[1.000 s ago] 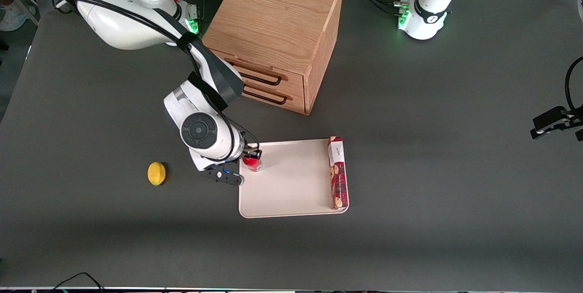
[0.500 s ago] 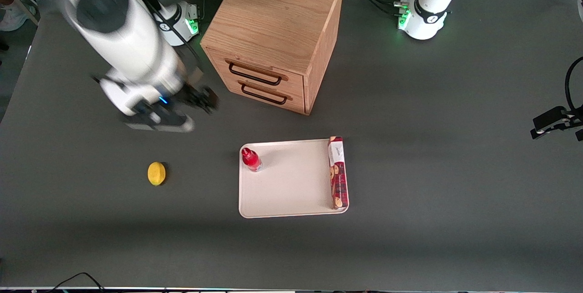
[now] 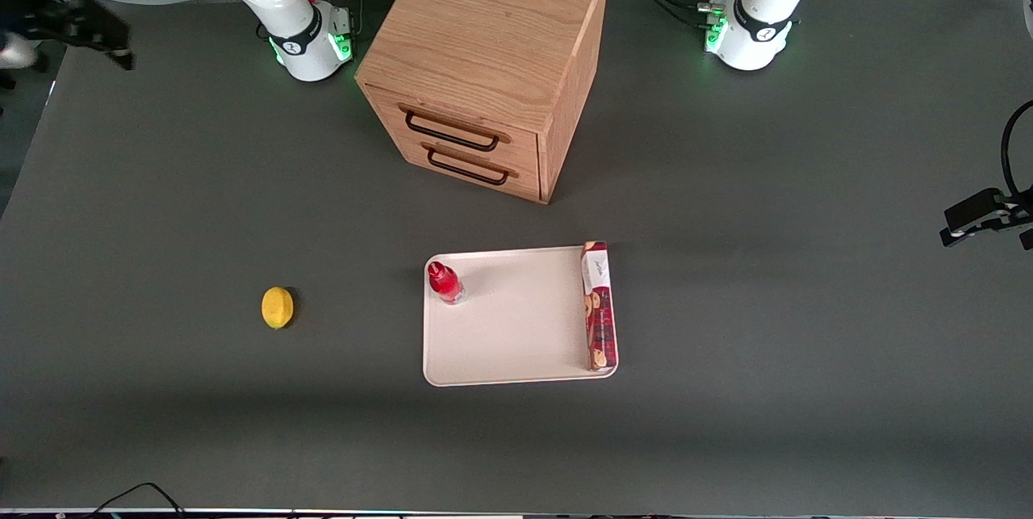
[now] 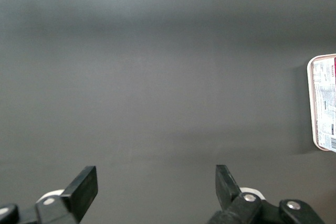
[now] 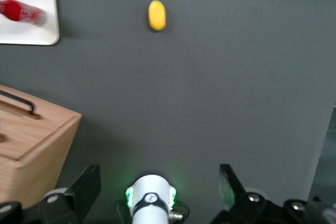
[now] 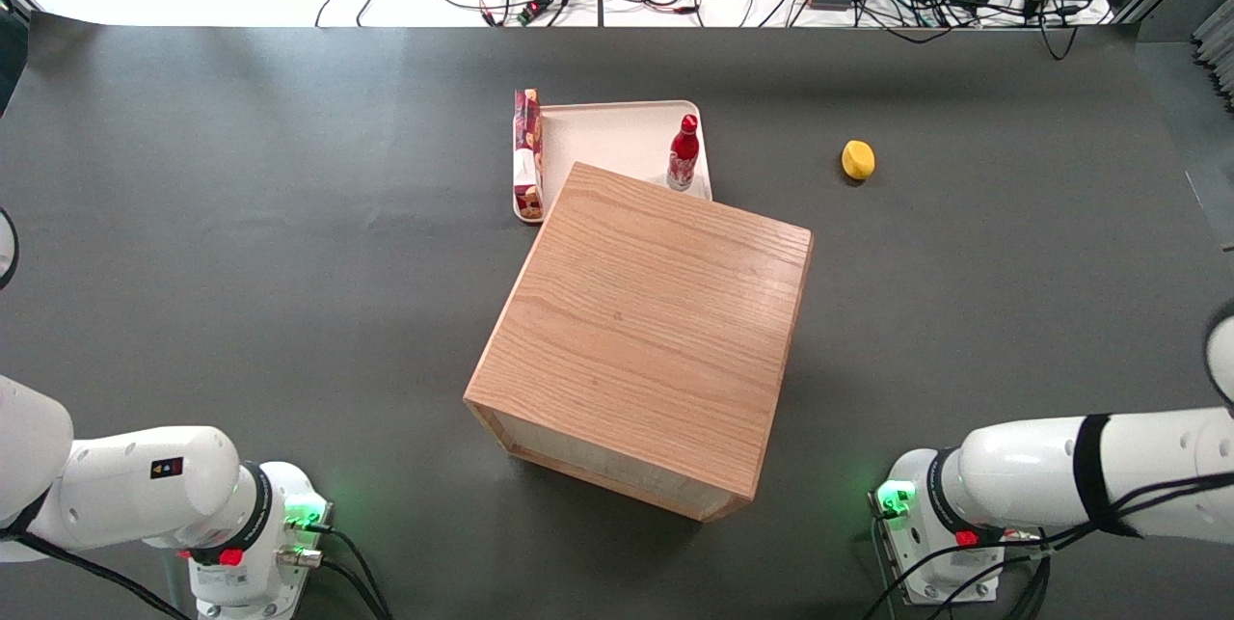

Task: Place coke bottle on tray

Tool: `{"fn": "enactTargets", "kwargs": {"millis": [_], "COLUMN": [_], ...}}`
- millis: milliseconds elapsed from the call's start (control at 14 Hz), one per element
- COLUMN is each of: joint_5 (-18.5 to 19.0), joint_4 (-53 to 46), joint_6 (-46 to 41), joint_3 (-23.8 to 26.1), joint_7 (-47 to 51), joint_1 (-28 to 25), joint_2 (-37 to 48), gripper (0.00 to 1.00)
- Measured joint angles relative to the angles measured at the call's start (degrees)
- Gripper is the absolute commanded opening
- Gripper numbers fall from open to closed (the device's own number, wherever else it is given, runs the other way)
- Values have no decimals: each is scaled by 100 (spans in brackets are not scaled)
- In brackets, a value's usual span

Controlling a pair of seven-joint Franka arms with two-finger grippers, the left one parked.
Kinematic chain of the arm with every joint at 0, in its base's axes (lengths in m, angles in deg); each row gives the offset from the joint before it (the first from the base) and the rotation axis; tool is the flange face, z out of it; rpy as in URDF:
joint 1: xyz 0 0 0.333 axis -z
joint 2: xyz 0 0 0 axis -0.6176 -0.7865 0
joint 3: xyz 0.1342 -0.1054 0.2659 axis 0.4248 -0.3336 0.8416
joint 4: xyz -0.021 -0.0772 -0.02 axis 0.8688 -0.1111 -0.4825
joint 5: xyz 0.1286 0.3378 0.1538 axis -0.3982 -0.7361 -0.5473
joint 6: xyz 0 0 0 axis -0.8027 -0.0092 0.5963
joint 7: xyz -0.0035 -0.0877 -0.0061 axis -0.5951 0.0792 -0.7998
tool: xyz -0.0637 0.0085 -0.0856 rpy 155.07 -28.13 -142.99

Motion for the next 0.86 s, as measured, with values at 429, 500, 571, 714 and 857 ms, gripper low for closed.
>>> {"fn": "enactTargets", "kwargs": {"millis": [429,500,571,714,857], "joint_5": [-67,-140,-209,-245,-250], "joint_4": [2674,2690,2683,2547,2161], "joint_6": [1874,1973,2049,2077,1988], "joint_3": [-487,-440,-397,-359,-357], "joint_7": [-240,-212,-157,-76,-68], "joint_1": [-62,-69,-71,-77,-76], "joint_2": [1228,1250,1252,1187,963], "gripper": [100,100,100,100,100]}}
